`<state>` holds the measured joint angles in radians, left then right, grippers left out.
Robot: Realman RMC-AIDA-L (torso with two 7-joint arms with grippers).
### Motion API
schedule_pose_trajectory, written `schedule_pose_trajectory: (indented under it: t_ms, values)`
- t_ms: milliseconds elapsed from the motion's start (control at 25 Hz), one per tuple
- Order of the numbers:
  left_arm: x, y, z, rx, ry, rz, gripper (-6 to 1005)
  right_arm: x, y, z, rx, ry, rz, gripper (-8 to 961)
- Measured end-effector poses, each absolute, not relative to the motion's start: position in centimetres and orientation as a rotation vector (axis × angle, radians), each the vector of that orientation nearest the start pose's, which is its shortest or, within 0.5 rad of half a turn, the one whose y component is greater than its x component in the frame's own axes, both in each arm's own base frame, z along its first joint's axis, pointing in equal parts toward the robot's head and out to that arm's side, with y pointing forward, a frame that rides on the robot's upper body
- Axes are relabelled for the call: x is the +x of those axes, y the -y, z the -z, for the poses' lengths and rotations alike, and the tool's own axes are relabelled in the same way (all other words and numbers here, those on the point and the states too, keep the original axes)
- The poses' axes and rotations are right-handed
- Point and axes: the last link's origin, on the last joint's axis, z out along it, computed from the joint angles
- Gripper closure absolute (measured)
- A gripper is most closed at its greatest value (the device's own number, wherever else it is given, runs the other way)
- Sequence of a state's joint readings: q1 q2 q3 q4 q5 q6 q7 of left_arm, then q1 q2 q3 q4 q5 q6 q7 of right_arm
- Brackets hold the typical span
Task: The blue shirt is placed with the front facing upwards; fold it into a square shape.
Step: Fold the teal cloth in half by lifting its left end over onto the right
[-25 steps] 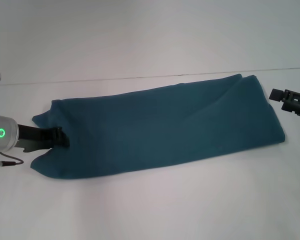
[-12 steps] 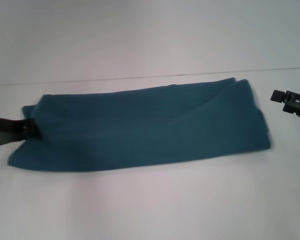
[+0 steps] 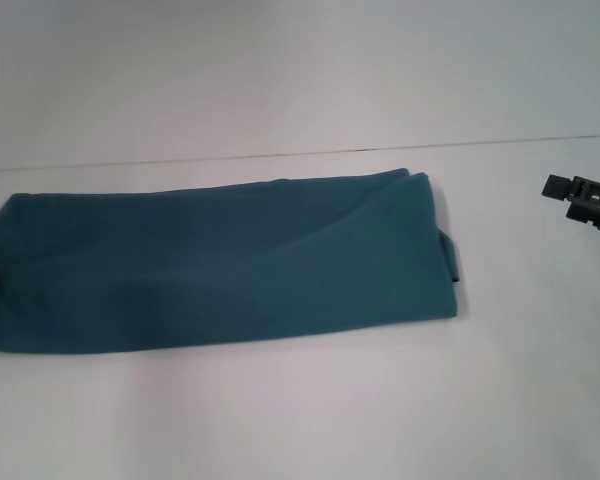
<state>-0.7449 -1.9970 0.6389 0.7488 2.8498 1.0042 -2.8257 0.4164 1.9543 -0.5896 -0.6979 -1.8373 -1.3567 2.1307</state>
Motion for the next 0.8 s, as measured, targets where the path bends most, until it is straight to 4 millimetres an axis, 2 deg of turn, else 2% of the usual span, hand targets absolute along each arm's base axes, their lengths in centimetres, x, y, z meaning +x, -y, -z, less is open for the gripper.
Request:
schedule_pose_trajectory:
  t_ms: [160, 360, 480, 800]
  values:
    - [-31.5, -42.3, -8.0, -1.652, 1.681, 0.067, 912, 33.1, -34.6, -9.5, -1.949, -1.553, -0.940, 26]
    - [-28.2, -42.1, -8.0, -1.798, 1.731, 0.169, 911, 33.2, -34.5, -9.5, -1.948, -1.552, -0.937, 26]
    - [-26.8, -42.1, -8.3, -1.847, 1.732, 0.220, 912, 33.1, -34.5, -9.3, -1.951, -1.555, -0.938, 26]
    - [-25.3, -42.1, -8.4, -1.906, 1.747, 0.263, 911, 33.0, -34.6, -9.3, -1.958, -1.547, -0.937, 26]
